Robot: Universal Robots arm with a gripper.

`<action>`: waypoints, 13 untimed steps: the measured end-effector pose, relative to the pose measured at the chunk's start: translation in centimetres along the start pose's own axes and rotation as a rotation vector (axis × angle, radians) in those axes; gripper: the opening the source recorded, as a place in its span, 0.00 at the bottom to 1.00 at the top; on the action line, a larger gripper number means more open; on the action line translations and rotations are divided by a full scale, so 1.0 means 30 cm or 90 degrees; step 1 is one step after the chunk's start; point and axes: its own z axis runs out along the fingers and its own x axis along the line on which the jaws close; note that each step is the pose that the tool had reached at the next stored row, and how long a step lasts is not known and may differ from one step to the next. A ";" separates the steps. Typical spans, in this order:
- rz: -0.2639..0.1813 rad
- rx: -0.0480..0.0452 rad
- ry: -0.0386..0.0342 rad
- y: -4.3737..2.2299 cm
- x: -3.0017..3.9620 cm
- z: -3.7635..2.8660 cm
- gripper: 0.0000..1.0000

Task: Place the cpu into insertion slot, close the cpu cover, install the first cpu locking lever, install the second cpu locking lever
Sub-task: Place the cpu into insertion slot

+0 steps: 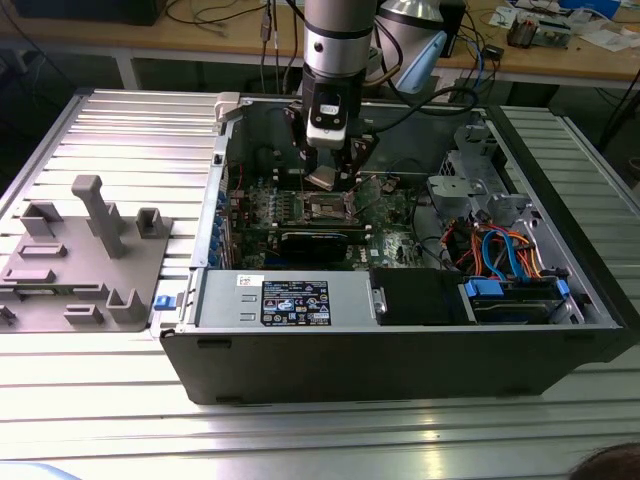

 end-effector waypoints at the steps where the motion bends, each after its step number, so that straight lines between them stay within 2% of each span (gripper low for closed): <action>1: 0.001 0.0000 0.0000 0.000 0.000 0.000 0.55; 13: 0.007 0.0001 -0.0001 0.000 0.000 0.000 0.55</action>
